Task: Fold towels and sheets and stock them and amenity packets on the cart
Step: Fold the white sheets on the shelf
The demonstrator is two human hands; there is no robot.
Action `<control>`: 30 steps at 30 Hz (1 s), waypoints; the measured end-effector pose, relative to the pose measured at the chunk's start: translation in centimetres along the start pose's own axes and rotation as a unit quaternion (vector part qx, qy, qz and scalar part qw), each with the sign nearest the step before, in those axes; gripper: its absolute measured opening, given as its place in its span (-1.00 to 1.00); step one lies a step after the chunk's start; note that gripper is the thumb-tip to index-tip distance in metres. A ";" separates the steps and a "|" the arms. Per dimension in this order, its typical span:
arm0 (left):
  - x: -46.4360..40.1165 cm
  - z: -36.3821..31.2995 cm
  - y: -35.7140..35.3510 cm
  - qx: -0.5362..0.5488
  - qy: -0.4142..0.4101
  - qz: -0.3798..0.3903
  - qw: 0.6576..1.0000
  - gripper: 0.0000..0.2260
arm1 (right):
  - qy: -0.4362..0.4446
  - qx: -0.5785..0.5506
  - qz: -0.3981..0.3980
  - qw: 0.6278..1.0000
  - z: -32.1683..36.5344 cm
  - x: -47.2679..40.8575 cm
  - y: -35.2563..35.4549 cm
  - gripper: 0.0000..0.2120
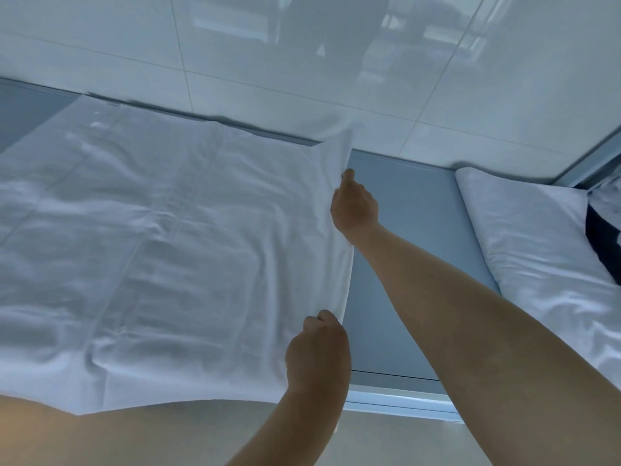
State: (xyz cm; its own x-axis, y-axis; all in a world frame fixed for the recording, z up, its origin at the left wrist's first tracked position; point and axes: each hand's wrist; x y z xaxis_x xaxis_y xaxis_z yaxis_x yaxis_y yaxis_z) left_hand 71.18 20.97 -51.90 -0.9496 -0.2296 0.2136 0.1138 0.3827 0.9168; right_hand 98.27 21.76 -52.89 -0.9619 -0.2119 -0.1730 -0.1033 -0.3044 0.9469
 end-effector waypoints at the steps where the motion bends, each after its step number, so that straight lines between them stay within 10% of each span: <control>1: -0.1 0.3 0.2 -0.006 0.010 0.019 1.000 -0.72 | 0.002 0.005 -0.003 1.000 0.3 0.0 0.1 -0.70; 30: 3.6 24.3 22.8 0.066 -0.006 -0.038 0.997 -0.77 | -0.083 -0.024 -0.066 0.994 30.0 -1.7 6.9 -0.72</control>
State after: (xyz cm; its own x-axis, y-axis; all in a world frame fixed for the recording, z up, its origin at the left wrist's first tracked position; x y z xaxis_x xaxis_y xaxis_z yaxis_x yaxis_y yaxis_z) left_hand 63.25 50.63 -38.47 -0.9573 -0.2522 0.1416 0.0036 0.4790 0.8778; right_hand 91.60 47.92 -37.90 -0.9700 -0.0119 -0.2428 -0.2219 -0.3650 0.9042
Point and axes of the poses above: each hand's wrist, its own x-axis away from the middle knuckle, its own y-axis out of the back of the hand, z = x × y, and after that the axes turned 3 degrees about -y, right-handed
